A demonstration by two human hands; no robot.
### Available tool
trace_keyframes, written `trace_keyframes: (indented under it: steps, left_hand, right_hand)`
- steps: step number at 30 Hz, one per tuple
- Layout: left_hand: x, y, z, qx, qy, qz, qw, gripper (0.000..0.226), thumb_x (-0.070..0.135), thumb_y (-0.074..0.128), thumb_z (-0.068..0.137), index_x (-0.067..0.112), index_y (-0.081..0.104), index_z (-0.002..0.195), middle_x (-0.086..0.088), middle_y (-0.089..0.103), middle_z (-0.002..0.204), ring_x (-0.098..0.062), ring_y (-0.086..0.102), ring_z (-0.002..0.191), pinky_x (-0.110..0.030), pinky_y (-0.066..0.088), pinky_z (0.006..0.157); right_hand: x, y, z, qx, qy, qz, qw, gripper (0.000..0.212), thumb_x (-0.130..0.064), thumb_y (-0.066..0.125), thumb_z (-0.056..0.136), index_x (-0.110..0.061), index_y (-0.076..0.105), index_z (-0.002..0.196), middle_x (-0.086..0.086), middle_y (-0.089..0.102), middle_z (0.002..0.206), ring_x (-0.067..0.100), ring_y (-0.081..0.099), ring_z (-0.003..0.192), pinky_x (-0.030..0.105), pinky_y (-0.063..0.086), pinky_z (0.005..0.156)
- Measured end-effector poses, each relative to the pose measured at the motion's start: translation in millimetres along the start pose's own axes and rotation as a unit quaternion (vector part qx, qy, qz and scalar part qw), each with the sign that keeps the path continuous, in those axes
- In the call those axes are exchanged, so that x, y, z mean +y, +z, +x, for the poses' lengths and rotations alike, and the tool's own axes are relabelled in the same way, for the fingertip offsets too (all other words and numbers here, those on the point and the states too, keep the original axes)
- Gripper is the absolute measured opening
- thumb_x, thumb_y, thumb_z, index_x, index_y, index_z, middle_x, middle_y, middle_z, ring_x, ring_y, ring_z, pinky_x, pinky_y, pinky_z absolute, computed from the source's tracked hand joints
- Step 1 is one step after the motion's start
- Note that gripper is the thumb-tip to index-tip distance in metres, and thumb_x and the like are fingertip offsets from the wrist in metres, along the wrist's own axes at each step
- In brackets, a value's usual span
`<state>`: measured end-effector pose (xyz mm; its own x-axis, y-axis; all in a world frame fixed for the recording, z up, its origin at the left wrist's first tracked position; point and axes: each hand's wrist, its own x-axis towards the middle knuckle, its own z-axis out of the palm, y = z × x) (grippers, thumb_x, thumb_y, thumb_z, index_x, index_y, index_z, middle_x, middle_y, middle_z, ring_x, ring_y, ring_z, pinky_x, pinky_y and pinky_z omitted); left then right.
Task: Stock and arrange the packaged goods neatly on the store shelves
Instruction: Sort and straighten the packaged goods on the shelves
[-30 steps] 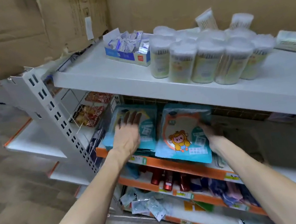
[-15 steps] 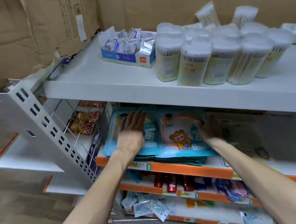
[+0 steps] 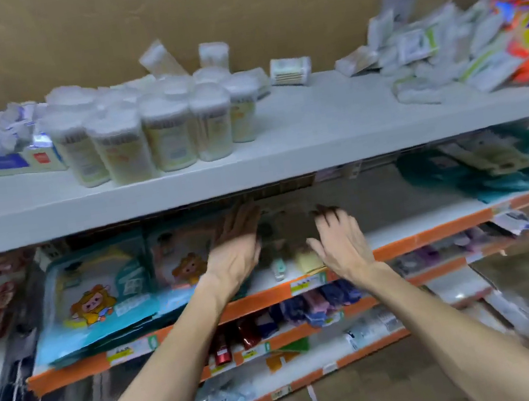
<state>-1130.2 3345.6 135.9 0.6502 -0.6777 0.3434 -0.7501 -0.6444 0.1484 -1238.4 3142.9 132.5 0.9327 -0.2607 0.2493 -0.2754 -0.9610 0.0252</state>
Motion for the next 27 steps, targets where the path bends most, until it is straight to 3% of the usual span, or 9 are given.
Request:
trace_keyframes:
  steps: [2,7,11,18,23,27]
  left_hand:
    - [45.3,6.8,22.8,-0.006,0.046,0.013,0.999,0.068,0.022,0.071,0.072,0.012,0.052,0.136,-0.01,0.051,0.141,-0.035,0.051,0.126,-0.05,0.043,0.102]
    - [158.3,25.9,60.7,-0.02,0.143,0.001,0.989,0.063,0.029,0.063,0.082,0.017,0.045,0.141,-0.006,0.047,0.143,-0.031,0.049,0.126,-0.045,0.047,0.093]
    - [239.3,48.8,81.9,-0.042,0.193,-0.001,0.98,0.068,0.03,0.065,0.08,0.017,0.044,0.143,-0.005,0.041,0.15,-0.028,0.039,0.138,-0.049,0.037,0.108]
    - [364.2,95.3,116.1,-0.087,0.224,0.005,0.971,0.067,0.027,0.07,0.08,0.016,0.045,0.141,-0.004,0.041,0.151,-0.029,0.037,0.14,-0.051,0.035,0.109]
    - [443.8,123.1,129.8,-0.109,0.228,-0.01,0.968,0.064,0.02,0.058,0.086,0.015,0.037,0.146,-0.005,0.032,0.155,-0.029,0.029,0.144,-0.05,0.027,0.115]
    - [493.6,132.0,148.5,-0.129,0.255,-0.026,0.958,0.065,0.027,0.049,0.092,0.018,0.024,0.152,-0.001,0.024,0.159,-0.024,0.021,0.146,-0.047,0.021,0.118]
  right_hand:
    - [39.6,-12.6,-17.7,0.051,-0.008,-0.01,0.999,0.046,-0.037,0.067,0.084,-0.015,0.059,0.124,0.006,0.06,0.121,0.027,0.045,0.114,0.042,0.046,0.09]
    - [140.6,-30.7,-67.6,0.061,0.026,-0.022,0.998,0.047,-0.032,0.062,0.087,-0.022,0.055,0.132,-0.002,0.054,0.137,0.026,0.048,0.125,0.041,0.043,0.096]
    - [218.8,-37.8,-115.0,0.065,0.083,-0.041,0.994,0.042,-0.03,0.062,0.09,-0.02,0.057,0.13,0.0,0.056,0.135,0.028,0.05,0.123,0.042,0.045,0.097]
    - [349.8,-30.8,-187.5,0.065,0.148,-0.021,0.987,0.036,-0.024,0.055,0.092,-0.02,0.057,0.129,-0.002,0.058,0.129,0.024,0.047,0.119,0.042,0.044,0.096]
    - [430.0,-28.7,-224.4,0.068,0.167,-0.009,0.984,0.038,-0.019,0.061,0.088,-0.02,0.058,0.126,-0.005,0.061,0.122,0.019,0.047,0.113,0.037,0.046,0.088]
    - [478.9,-31.5,-241.5,0.053,0.18,-0.017,0.982,0.034,-0.021,0.046,0.094,-0.019,0.057,0.125,-0.005,0.058,0.124,0.018,0.045,0.115,0.034,0.042,0.091]
